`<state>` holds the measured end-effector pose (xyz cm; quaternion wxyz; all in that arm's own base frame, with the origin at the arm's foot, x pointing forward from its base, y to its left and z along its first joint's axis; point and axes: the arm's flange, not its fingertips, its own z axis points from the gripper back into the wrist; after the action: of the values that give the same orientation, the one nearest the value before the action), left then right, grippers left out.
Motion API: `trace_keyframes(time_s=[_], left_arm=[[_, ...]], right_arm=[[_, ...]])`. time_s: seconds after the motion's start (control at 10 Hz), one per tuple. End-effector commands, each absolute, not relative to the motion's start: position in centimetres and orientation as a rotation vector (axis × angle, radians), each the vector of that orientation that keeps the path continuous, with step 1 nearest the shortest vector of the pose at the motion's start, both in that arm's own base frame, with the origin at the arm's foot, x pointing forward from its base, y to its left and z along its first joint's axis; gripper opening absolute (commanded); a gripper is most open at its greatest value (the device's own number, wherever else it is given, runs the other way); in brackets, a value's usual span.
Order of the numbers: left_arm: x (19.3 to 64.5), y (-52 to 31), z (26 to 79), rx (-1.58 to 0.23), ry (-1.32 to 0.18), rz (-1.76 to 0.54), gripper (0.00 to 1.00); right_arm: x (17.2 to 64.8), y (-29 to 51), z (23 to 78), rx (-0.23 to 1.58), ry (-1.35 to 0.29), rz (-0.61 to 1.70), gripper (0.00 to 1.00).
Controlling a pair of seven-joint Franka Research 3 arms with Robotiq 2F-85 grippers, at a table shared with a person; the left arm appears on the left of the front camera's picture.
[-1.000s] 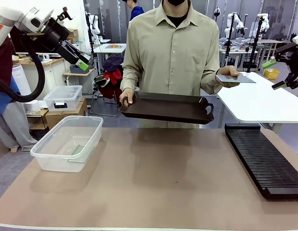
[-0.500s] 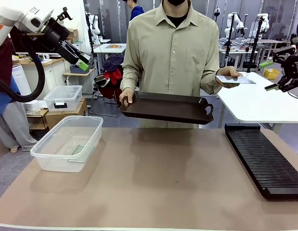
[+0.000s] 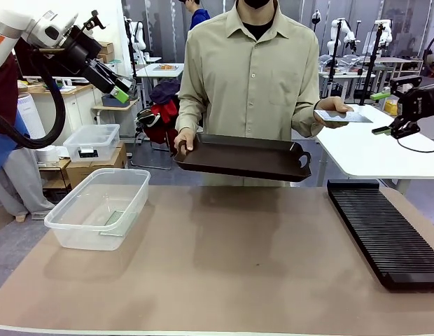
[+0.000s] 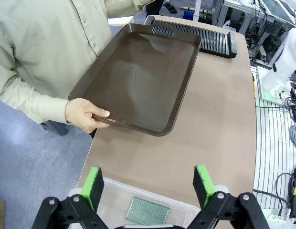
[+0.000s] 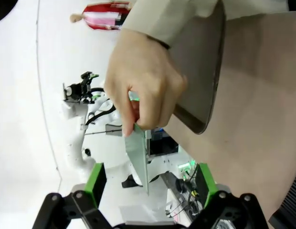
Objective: Sort PCBs into racks and boxes based on the side picked up.
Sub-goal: Pick up the Blank PCB handed by the Human.
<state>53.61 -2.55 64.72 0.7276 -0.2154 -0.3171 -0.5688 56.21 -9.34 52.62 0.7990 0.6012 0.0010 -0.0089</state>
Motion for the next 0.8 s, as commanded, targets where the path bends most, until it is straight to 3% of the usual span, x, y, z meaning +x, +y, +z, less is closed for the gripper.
trace_keyframes(time_s=[0.0,0.7], left_arm=[[53.6,-2.6,64.6,-0.473,-0.697,-1.253,1.00],[53.6,-2.6,64.6,-0.473,-0.697,-1.253,1.00]], right_arm=[[57.3,-9.3,53.1,1.356,0.048,0.052,1.00],[58.5,-6.5,52.3,1.439,0.126,0.152,1.00]])
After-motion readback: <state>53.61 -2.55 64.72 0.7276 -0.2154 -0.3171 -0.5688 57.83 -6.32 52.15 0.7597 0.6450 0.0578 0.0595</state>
